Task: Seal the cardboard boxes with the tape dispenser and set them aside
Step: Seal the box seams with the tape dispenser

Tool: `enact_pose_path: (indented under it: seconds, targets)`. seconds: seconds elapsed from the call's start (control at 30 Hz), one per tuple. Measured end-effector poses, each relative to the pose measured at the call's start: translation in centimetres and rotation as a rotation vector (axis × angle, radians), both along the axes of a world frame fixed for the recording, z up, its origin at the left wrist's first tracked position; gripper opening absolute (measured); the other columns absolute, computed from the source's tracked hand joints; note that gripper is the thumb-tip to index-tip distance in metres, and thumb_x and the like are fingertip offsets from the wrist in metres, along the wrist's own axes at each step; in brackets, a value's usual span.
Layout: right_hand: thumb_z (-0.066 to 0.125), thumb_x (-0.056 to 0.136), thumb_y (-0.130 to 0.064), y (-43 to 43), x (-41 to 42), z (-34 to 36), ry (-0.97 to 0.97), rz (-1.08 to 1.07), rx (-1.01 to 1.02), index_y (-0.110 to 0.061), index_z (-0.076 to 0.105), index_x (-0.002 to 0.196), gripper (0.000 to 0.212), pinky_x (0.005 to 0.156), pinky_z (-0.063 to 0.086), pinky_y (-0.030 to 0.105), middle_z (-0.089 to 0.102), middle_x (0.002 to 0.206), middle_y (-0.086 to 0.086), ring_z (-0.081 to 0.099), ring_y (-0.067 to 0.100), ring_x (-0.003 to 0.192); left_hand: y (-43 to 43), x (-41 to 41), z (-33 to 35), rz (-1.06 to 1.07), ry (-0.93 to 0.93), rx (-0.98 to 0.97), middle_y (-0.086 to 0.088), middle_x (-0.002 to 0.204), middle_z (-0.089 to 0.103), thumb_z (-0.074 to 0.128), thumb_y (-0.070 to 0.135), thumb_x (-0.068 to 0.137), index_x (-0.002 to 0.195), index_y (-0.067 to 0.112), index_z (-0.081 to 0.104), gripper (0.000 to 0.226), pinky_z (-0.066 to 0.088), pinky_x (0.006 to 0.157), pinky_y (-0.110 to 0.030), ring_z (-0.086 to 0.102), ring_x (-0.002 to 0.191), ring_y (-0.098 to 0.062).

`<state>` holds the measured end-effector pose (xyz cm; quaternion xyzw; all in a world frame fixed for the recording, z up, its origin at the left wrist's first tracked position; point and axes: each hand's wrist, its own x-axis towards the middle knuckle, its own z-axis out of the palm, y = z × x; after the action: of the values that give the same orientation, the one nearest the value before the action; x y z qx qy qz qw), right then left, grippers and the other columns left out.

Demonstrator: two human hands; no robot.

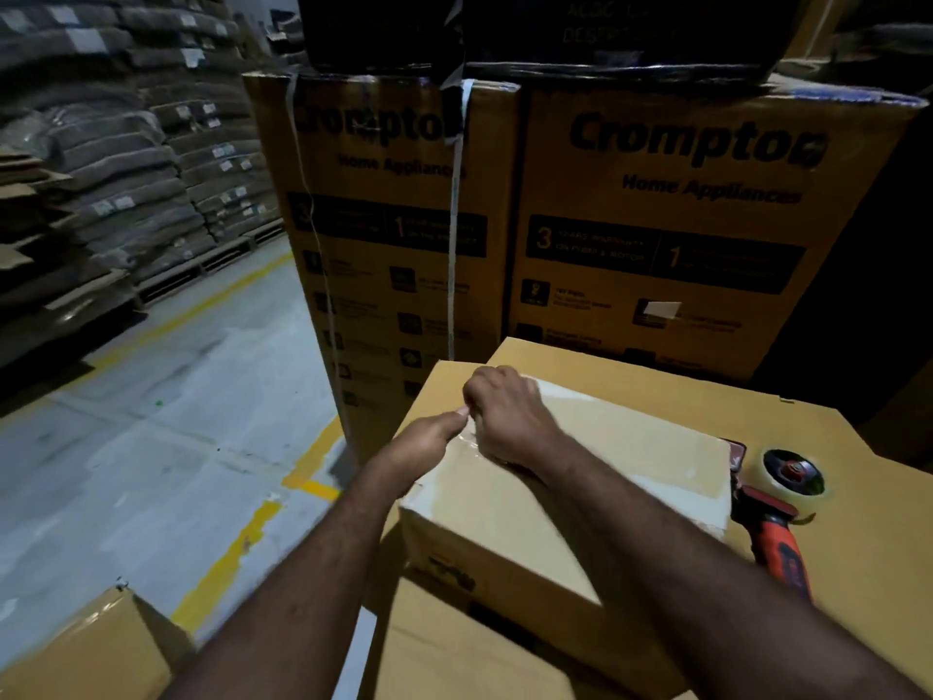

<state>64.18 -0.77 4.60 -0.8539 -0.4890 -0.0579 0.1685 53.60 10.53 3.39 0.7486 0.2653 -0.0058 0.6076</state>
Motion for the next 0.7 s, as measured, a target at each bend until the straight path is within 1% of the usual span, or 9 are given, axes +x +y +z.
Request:
enact_pose_path:
  seconds: [0.1,0.17,0.23,0.33,0.4,0.47,0.53,0.6,0.7]
  targets:
    - [0.034,0.095,-0.038,0.4,2.0,0.0,-0.111,-0.007,-0.139,-0.022,0.058,0.12,0.038,0.1,0.03,0.046,0.057,0.126,-0.002,0.043,0.019,0.12,0.8,-0.7,-0.2,-0.023,0.107,-0.058,-0.004,0.114,0.073,0.045,0.059,0.101,0.113,0.022,0.07,0.046,0.047,0.108,-0.044,0.067,0.109,-0.023]
    - [0.03,0.096,-0.041,0.8,2.5,-0.2,-0.146,-0.024,-0.165,-0.021,0.06,0.116,0.042,0.11,0.025,0.052,0.057,0.124,-0.001,0.042,0.018,0.124,1.2,-1.6,-0.5,-0.065,0.141,-0.089,-0.004,0.116,0.072,0.042,0.066,0.099,0.12,0.02,0.068,0.058,0.048,0.104,-0.041,0.067,0.109,-0.022]
    - [0.031,0.099,-0.04,1.2,2.5,-0.5,-0.117,-0.027,-0.153,-0.019,0.06,0.117,0.04,0.113,0.022,0.053,0.056,0.124,0.0,0.042,0.019,0.124,1.3,-3.1,-1.0,-0.079,0.106,-0.054,0.002,0.122,0.069,0.039,0.069,0.099,0.129,0.025,0.065,0.059,0.046,0.098,-0.038,0.061,0.108,-0.016]
    - [0.034,0.1,-0.038,1.8,2.5,-0.5,-0.056,-0.058,-0.121,-0.017,0.06,0.119,0.039,0.102,0.034,0.046,0.055,0.122,0.002,0.044,0.021,0.117,0.3,-6.7,-2.5,-0.108,-0.051,-0.125,0.016,0.14,0.06,0.038,0.063,0.103,0.147,0.043,0.049,0.05,0.043,0.107,-0.037,0.054,0.128,-0.006]
    - [0.035,0.098,-0.036,2.1,2.4,-0.4,-0.026,-0.099,-0.114,-0.018,0.061,0.118,0.038,0.095,0.036,0.046,0.055,0.121,0.002,0.043,0.021,0.117,-1.3,-9.0,-3.7,-0.012,-0.178,-0.13,0.02,0.14,0.06,0.043,0.06,0.102,0.146,0.043,0.051,0.048,0.041,0.113,-0.038,0.052,0.133,-0.003]
    - [0.035,0.096,-0.036,2.5,2.0,-0.5,-0.022,-0.122,-0.128,-0.018,0.062,0.117,0.038,0.093,0.037,0.047,0.054,0.12,0.002,0.042,0.022,0.117,-3.1,-10.1,-4.4,0.195,-0.299,-0.077,0.023,0.131,0.063,0.043,0.045,0.105,0.144,0.03,0.056,0.043,0.043,0.108,-0.02,0.054,0.122,0.011]
    - [0.036,0.096,-0.035,2.9,1.6,-0.7,-0.034,-0.141,-0.14,-0.018,0.062,0.117,0.037,0.093,0.036,0.047,0.055,0.119,0.002,0.043,0.022,0.116,-4.4,-10.0,-4.7,0.34,-0.352,-0.023,0.024,0.126,0.061,0.042,0.032,0.108,0.143,0.023,0.057,0.039,0.041,0.092,-0.002,0.052,0.113,0.022]
    - [0.037,0.096,-0.034,3.1,1.6,-0.7,-0.038,-0.159,-0.126,-0.018,0.062,0.117,0.036,0.094,0.037,0.047,0.056,0.119,0.003,0.044,0.021,0.115,-4.7,-9.4,-5.0,0.376,-0.381,-0.016,0.022,0.127,0.062,0.044,0.025,0.108,0.139,0.025,0.058,0.034,0.042,0.089,-0.002,0.054,0.113,0.02]
    - [0.039,0.097,-0.034,3.1,2.0,-0.5,-0.026,-0.162,-0.133,-0.018,0.065,0.114,0.035,0.099,0.034,0.049,0.058,0.118,0.002,0.043,0.021,0.116,-4.8,-8.5,-4.7,0.414,-0.411,-0.062,0.018,0.119,0.071,0.049,0.018,0.107,0.133,0.027,0.064,0.032,0.05,0.09,-0.013,0.064,0.112,0.005]
